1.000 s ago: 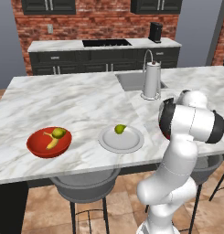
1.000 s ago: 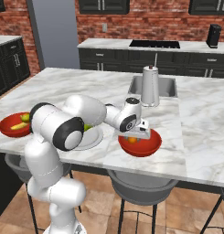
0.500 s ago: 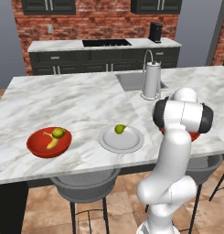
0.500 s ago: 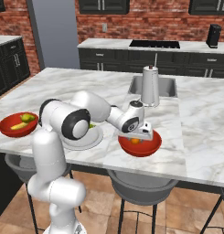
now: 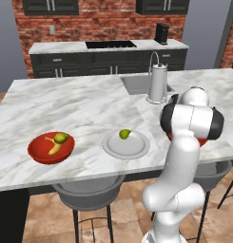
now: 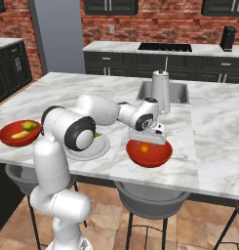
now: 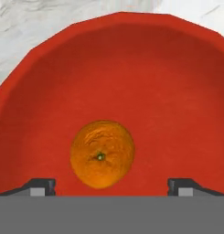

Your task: Take the fruits from the plate on the dining counter and place two fruits in each bowl.

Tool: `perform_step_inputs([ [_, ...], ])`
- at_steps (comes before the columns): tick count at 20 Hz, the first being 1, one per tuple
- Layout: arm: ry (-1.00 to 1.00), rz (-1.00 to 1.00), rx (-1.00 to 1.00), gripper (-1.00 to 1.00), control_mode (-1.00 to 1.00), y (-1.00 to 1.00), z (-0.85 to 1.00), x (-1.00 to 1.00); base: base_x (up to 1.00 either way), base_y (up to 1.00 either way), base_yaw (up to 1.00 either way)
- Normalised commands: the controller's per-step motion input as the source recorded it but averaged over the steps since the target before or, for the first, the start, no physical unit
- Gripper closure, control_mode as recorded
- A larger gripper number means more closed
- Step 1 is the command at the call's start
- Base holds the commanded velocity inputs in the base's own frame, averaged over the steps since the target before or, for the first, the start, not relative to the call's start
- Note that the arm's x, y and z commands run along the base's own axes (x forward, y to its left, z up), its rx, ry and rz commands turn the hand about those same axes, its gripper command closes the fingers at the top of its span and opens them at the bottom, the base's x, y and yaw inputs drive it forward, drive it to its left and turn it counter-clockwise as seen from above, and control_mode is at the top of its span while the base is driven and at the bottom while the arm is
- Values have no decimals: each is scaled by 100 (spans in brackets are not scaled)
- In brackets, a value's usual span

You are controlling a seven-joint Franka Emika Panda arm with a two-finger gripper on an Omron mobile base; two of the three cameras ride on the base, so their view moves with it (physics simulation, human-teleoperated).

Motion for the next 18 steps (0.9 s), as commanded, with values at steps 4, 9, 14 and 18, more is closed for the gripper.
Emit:
perform_step_inputs([
  [4,2,0,-2,-100,-100,27,74,-26,0,0,0],
  [9,7,0,-2,-100,-100,72,32,-33,0,0,0],
  [14,9,-2,-7,-100,-100,99,0,-14,0,0,0],
  [18,8,-17,-2,-100,-100,91,7,0,0,0,0],
])
